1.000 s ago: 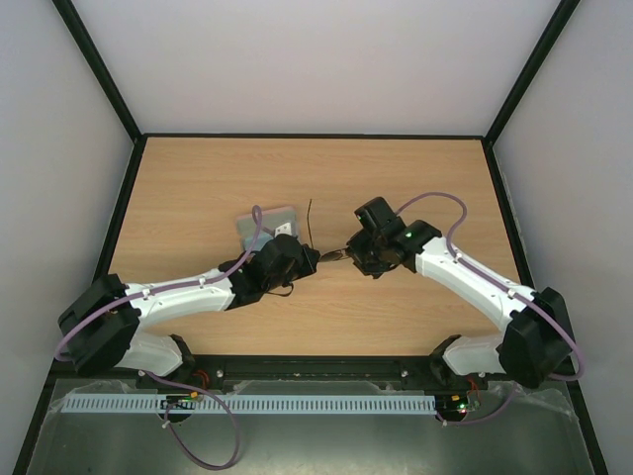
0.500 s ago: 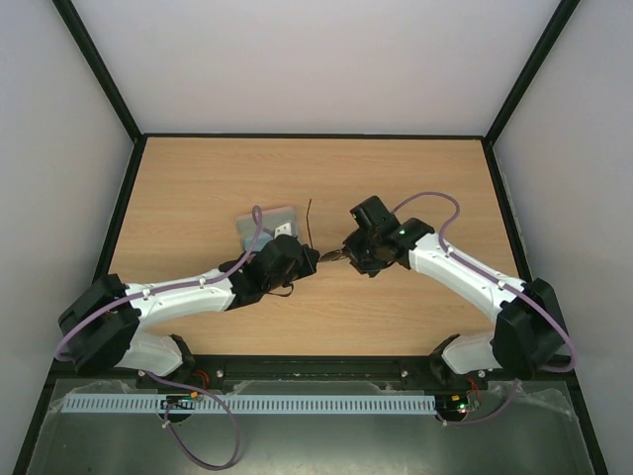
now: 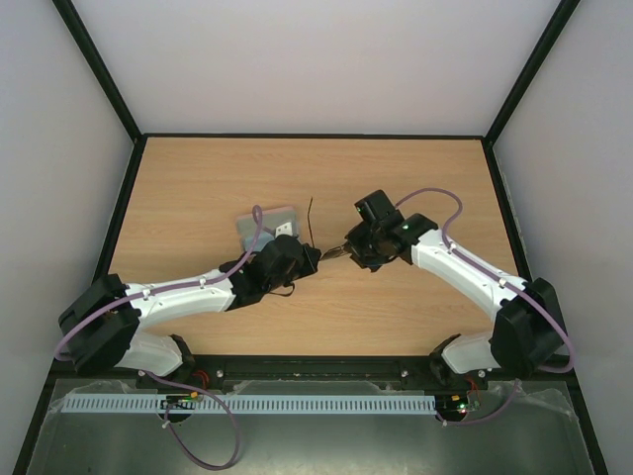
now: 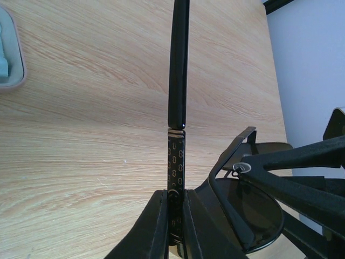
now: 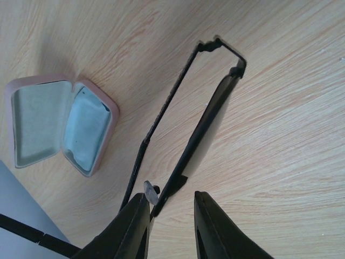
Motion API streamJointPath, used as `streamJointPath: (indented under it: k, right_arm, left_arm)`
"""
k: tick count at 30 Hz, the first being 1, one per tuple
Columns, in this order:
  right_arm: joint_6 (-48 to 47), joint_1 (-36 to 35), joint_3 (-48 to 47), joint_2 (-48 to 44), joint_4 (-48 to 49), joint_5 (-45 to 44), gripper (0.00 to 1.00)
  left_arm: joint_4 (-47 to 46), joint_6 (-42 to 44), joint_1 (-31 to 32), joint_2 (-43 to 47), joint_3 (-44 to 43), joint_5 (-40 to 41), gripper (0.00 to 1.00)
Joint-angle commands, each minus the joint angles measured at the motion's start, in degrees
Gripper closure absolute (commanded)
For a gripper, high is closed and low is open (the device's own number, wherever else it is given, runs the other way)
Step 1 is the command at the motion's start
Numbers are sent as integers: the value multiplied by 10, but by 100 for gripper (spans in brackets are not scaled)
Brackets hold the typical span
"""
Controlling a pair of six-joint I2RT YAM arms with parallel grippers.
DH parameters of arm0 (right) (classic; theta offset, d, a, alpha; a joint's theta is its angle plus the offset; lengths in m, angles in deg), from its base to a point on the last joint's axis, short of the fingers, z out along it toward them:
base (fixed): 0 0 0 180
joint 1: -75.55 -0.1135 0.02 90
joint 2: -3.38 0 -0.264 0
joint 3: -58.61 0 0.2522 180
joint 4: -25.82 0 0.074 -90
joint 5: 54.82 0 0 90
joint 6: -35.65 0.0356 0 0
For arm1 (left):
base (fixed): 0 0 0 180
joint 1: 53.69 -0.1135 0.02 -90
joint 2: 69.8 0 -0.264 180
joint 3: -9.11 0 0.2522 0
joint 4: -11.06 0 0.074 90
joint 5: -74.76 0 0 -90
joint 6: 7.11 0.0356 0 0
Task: Organize the sunglasses
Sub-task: Fold the sunglasses.
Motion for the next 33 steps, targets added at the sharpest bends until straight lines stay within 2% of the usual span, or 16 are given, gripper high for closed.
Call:
streamJointPath:
  k: [1, 16, 21, 25, 28, 33]
  right_arm:
    - [-16, 19, -20, 0, -18, -29, 75]
    - [-29, 21, -35, 23, -6, -8, 74]
    - [-50, 21, -61, 5, -1, -14, 74]
    - [-77, 21, -93, -4, -34, -24, 73]
    - [-83, 21, -86, -28, -30, -20, 68]
    - [-95, 21, -47, -74, -1, 5, 64]
  left_arm:
    - [-10, 14, 7, -1, -13, 0, 98]
    - [-3, 22, 7, 3, -14, 6, 98]
    - [3, 22, 7, -1, -17, 8, 98]
    - [3, 20, 5, 0, -15, 9, 98]
    - [4, 18, 1, 4, -13, 7, 98]
    - [7, 15, -12, 18, -3, 1, 98]
